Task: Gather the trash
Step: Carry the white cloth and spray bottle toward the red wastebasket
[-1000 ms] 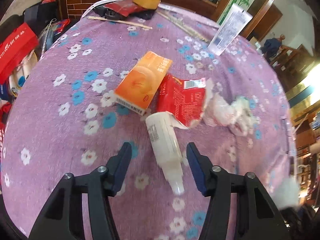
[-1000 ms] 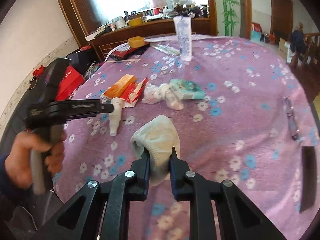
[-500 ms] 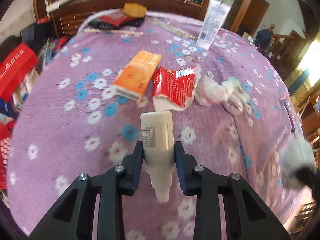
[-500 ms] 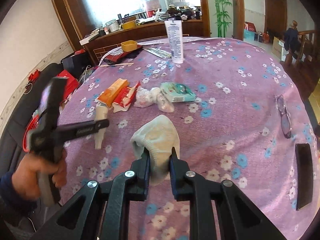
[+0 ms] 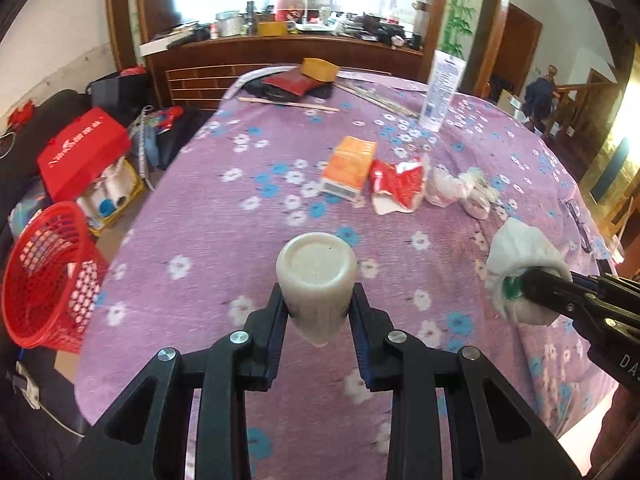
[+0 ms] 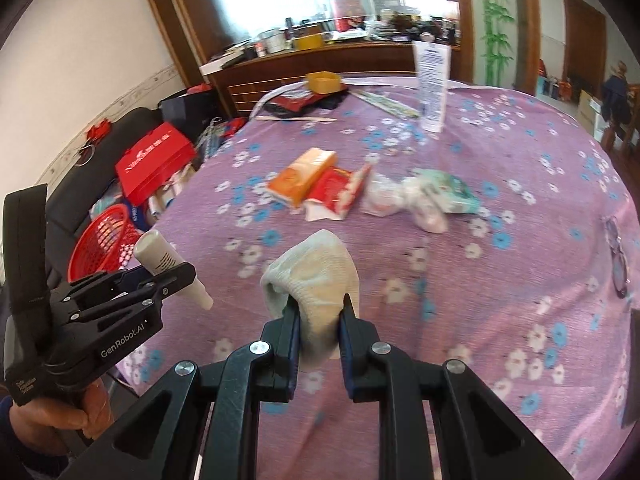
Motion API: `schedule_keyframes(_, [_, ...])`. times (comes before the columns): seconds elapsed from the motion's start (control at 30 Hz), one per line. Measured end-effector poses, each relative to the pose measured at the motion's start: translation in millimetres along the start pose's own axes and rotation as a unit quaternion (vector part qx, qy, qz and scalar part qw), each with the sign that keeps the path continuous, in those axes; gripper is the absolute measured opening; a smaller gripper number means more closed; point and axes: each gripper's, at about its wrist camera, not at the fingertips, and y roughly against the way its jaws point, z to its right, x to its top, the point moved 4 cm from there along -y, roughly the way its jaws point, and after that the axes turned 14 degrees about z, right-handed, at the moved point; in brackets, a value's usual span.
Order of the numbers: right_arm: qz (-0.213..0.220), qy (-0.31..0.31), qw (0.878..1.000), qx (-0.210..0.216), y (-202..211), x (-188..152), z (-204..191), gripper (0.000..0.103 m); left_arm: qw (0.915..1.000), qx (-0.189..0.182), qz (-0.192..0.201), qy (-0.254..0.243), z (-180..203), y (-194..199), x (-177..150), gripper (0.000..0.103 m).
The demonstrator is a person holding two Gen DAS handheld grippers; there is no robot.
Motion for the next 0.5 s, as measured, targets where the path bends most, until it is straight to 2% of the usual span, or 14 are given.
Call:
schedule_keyframes(0.2, [0.000, 0.015, 1.000, 0.018, -6.2, 2.8, -22.4, 0.018, 0.9996, 0.025, 0.012, 0.007, -22.8, 12.7, 0.5, 0.029])
schedule_keyframes(0.5, [0.005, 0.034, 0.999, 0.036, -10.4, 8.4, -44.9, 0.018, 0.9983, 0.044, 0.034, -0.015, -30.7, 25.8, 6.1, 0.029])
